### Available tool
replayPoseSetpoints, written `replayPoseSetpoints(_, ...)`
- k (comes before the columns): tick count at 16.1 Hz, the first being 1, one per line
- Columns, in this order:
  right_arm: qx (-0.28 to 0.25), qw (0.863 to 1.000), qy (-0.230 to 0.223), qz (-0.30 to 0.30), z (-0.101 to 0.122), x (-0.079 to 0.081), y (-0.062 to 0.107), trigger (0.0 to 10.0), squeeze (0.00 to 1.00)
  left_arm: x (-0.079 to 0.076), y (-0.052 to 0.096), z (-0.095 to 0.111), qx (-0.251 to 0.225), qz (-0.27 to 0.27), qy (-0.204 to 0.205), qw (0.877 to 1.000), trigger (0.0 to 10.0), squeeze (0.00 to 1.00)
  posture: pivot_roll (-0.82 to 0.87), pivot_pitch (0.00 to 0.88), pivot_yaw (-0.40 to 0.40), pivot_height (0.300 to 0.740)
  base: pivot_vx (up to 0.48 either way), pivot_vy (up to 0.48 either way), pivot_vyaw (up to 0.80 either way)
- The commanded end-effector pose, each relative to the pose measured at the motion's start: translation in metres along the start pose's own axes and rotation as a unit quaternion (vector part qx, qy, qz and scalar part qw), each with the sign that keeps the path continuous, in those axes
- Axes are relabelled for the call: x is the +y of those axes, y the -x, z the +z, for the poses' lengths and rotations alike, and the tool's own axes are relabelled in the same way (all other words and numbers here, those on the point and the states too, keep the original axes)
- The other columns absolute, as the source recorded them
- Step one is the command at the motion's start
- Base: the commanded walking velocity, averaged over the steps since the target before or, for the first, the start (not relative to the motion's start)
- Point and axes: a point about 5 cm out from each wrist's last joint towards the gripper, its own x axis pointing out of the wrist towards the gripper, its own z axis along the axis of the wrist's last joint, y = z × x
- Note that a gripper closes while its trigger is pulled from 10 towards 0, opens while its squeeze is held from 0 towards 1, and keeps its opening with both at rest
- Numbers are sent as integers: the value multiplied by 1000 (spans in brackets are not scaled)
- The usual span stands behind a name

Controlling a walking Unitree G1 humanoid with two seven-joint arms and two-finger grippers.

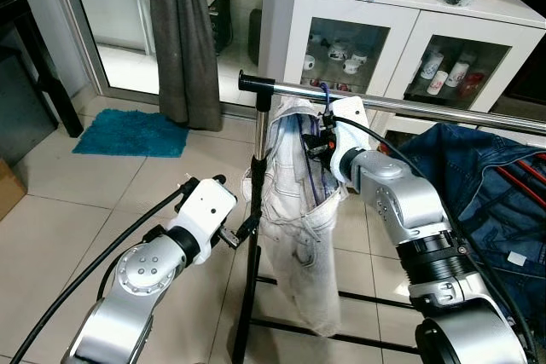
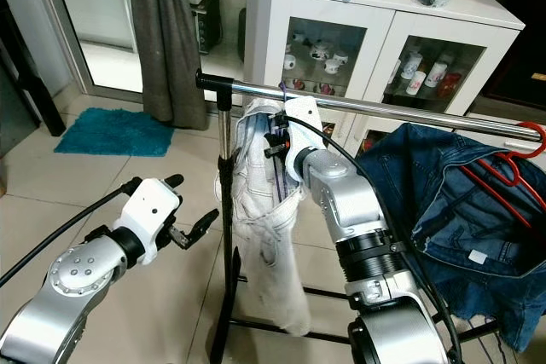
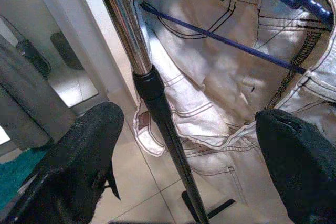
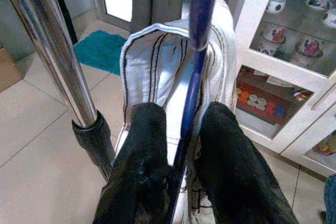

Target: Hang hanger

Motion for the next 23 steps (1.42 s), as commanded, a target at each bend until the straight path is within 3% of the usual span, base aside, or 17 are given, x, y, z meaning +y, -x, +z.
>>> replayPoseSetpoints(1, 8, 1000, -10, -11, 0, -6, 0, 0, 0, -1, -2, 2, -3, -7, -8, 1000, 10000, 0, -29, 0, -74, 740, 0, 0, 0)
replayPoseSetpoints(13, -11, 1000, -4, 2, -2, -8, 5, 0, 0, 1, -6, 19, -22, -4, -12, 1000, 10000, 0, -29, 0, -70, 740, 0, 0, 0)
replayPoseSetpoints(17, -64, 997, -10, 36, 2, -8, 19, 0, 0, 2, -9, 20, -25, 13, 0, 1000, 10000, 0, -31, 0, -52, 740, 0, 0, 0)
replayPoseSetpoints(23, -113, 992, -15, 59, 6, -20, 46, 0, 0, -1, -5, 25, -46, 23, 29, 998, 10000, 0, -39, 0, -28, 740, 0, 0, 0)
